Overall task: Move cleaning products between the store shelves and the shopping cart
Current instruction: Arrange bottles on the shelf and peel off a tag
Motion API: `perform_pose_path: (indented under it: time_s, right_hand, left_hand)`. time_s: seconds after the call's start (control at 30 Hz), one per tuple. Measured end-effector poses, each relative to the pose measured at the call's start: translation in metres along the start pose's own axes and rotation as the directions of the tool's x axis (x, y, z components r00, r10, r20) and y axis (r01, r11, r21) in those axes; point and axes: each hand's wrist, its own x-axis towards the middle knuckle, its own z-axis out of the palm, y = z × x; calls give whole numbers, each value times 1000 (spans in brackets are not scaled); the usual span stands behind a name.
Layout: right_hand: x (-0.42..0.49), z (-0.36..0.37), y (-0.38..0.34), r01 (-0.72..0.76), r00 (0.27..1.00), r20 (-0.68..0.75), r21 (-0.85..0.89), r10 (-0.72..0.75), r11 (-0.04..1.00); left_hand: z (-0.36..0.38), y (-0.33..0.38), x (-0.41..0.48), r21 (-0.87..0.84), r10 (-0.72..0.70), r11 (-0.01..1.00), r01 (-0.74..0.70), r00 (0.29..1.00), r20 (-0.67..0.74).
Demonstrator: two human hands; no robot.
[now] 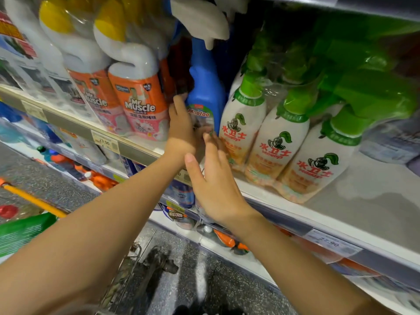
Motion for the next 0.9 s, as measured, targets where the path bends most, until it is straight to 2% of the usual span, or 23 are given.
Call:
perform_pose_path:
  time_s: [0.27, 0.53, 0.73, 0.9]
  right_hand:
    - [-8, -9, 3, -15, 997, 74, 55, 11, 998]
    - [-6, -10, 2, -61, 997, 52, 115, 55, 991]
    - [-8, -6, 1, -42, 999, 10, 161, 41, 986]
    - [-13, -10, 2, -8, 999, -43, 157, 15, 988]
  left_hand:
    - [6, 4, 18, 98, 34, 994, -38, 999, 38]
    - [7, 8, 28, 120, 13, 993, -24, 995, 95]
    - [12, 13, 25, 124, -43, 992, 38, 998, 42]
    - [6, 4, 15, 113, -13, 993, 13, 1000, -2]
